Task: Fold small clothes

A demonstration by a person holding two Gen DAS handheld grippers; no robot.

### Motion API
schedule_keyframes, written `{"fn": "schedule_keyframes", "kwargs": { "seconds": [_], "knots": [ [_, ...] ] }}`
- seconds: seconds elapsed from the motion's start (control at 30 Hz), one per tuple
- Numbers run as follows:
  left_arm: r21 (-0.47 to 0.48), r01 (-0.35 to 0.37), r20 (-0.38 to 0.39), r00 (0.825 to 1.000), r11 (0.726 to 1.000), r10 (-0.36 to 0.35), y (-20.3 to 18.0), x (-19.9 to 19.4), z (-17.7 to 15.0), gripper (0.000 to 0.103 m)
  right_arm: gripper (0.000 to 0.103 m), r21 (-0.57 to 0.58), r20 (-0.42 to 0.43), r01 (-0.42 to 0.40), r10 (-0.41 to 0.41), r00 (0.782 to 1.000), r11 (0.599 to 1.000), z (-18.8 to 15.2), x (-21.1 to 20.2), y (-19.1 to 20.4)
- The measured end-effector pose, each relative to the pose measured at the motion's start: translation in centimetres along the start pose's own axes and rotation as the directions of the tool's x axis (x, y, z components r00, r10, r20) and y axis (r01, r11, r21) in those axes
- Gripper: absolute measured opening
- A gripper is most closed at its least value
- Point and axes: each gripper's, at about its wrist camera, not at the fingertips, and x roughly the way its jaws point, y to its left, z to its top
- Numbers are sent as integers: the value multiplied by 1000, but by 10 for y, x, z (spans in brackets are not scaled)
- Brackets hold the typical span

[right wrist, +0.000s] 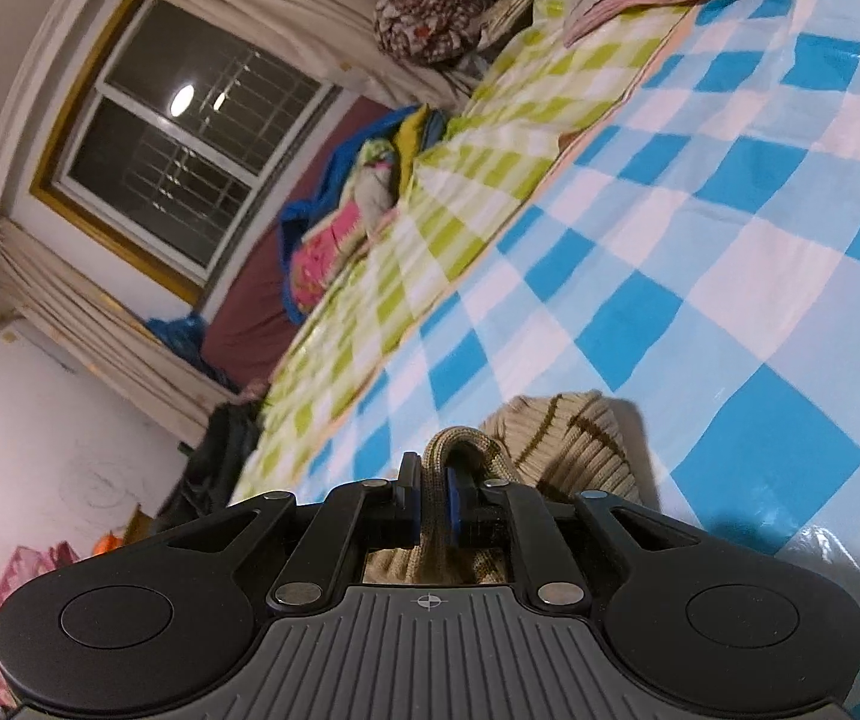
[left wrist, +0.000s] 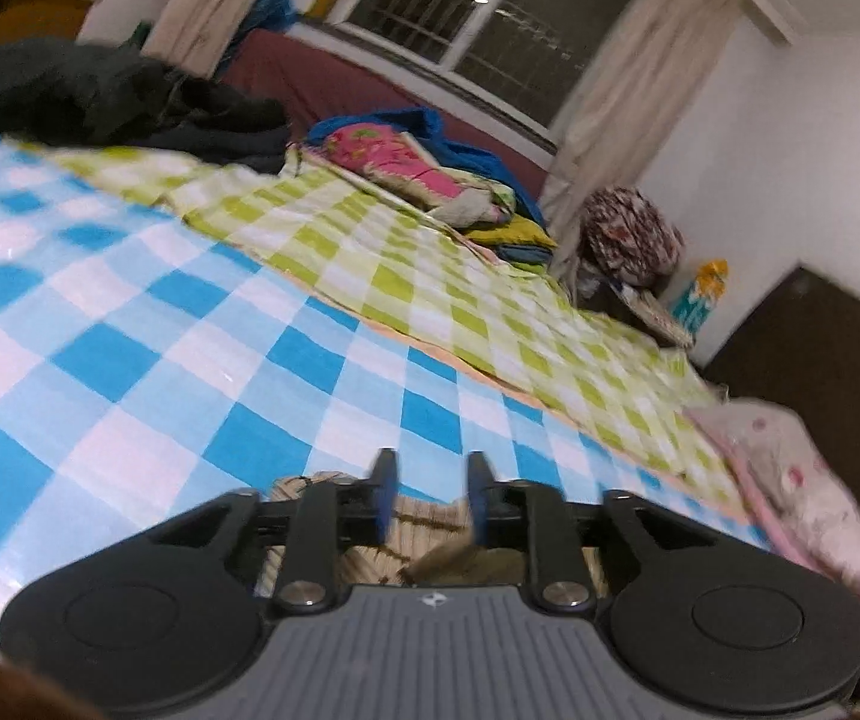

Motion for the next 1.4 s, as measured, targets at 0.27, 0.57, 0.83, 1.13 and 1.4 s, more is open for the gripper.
{"fn": "schedule_keyframes", "kwargs": {
  "seconds": [0.27,0.57,0.83,1.13,1.4],
  "knots": [
    [204,-22,-65,997,979,36,-14,7,-8,55,22,-101,-17,11,-13,1000,995,-3,-6,13],
    [424,-11,-191,976,906,101,-38,49,-23,55,32,-198,24,45,-41,999,979,2,-17,20],
    [529,-2,-258,952,849,163,-54,69,-32,50,32,-290,5,112,-115,993,950,5,-12,14],
    [506,13,-269,952,862,143,-54,68,-31,27,32,-442,-53,135,-176,983,887,3,8,24],
    [491,26,-297,945,871,139,-52,74,-28,27,32,-588,-135,142,-270,953,796,-6,41,39]
  ]
}}
